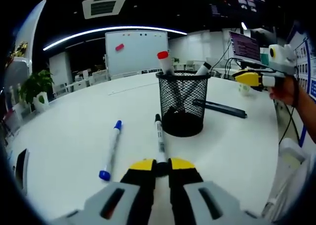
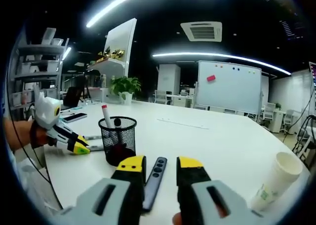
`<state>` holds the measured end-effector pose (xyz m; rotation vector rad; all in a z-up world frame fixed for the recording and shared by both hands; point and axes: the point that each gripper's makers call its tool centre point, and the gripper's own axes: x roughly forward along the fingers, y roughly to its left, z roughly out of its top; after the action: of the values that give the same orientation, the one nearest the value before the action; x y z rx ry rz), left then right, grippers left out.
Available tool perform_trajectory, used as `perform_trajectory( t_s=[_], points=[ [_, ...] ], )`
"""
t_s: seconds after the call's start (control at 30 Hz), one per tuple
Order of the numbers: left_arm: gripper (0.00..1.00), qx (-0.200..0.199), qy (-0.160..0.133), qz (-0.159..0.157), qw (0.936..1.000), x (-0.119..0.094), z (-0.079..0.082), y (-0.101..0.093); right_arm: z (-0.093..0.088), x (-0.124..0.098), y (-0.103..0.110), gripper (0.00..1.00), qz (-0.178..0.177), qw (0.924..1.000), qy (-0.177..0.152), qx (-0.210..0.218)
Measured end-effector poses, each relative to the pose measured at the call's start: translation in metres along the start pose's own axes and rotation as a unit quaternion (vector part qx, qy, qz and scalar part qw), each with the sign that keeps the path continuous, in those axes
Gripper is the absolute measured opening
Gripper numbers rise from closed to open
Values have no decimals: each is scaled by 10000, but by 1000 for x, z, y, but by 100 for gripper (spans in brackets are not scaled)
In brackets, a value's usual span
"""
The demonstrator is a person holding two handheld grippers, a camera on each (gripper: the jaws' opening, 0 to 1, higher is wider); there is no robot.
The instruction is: Place the scattered laser pointers and whiteboard markers into the pen holder and stack the scattered paper cups together
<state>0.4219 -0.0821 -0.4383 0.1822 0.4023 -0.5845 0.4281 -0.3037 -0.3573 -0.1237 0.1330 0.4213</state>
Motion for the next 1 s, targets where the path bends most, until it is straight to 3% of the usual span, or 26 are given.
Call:
perform_trajectory(
  t_s=[0.43, 1.0],
  points=[
    [11, -140, -142, 90, 9998, -5, 5, 5, 4, 6, 7, 24, 106, 9999, 5, -79],
    [11, -44, -411, 266, 9988, -16, 18, 12, 5, 6, 10, 24, 105, 9999, 29, -99]
  ],
)
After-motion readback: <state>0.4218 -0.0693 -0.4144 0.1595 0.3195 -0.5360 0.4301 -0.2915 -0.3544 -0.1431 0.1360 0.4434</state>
